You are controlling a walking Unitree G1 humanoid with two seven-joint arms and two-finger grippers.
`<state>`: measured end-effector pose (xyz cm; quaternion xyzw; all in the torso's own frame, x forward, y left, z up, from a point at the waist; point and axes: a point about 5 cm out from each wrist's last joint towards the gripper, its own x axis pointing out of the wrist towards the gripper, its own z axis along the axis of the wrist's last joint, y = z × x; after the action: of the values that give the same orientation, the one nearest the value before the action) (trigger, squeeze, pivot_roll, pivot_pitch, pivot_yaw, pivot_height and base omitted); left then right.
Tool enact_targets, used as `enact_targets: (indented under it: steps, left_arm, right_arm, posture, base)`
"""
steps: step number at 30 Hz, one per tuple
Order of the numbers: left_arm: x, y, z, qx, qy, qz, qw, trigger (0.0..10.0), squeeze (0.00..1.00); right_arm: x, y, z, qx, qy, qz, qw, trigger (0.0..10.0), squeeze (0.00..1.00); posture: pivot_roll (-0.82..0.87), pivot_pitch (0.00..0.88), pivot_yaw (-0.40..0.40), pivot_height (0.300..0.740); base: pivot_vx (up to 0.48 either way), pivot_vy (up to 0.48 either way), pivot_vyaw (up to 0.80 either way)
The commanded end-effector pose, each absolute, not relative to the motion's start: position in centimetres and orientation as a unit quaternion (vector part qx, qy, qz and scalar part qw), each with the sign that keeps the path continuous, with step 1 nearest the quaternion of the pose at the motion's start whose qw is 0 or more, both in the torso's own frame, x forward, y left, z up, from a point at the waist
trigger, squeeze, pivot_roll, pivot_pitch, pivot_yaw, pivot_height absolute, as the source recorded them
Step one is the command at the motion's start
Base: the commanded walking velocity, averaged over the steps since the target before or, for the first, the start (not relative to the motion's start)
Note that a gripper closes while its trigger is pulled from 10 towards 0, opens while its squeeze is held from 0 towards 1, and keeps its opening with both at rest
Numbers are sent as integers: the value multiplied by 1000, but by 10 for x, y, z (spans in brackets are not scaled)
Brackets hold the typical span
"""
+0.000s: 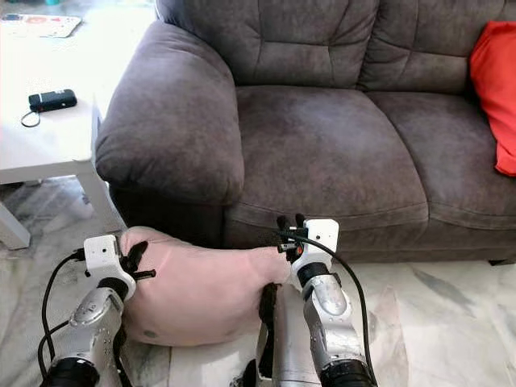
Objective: Move the pillow to the sofa from floor
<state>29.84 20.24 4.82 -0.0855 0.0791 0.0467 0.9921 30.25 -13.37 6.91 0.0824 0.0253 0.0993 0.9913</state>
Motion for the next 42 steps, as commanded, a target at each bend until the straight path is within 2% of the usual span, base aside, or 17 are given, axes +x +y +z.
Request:
enact_targets:
  steps: [1, 12, 34, 42]
  left_arm:
    - [307, 209, 69, -84, 25, 56, 995, 10000, 0]
    - [307, 208, 68, -85, 27, 56, 994, 10000, 0]
    - [307, 207, 67, -87, 29, 56, 994, 10000, 0]
    - [307, 209, 67, -72, 25, 59, 995, 10000, 0]
  right_arm:
    - [303, -139, 69, 80, 25, 93, 992, 10000, 0]
    - [303, -138, 69, 80, 24, 91, 992, 10000, 0]
    - [304, -138, 68, 80, 25, 93, 992, 10000, 0]
    - [305, -137, 68, 80, 24, 96, 992, 10000, 0]
  posture:
    - [58, 0, -96, 427]
    - [57, 0, -94, 427]
    - [58, 0, -97, 427]
    - [60, 0, -99, 427]
  base:
    - [-281, 0, 0]
    - [-287, 0, 0]
    - [-422, 0, 0]
    - [-76, 0, 0]
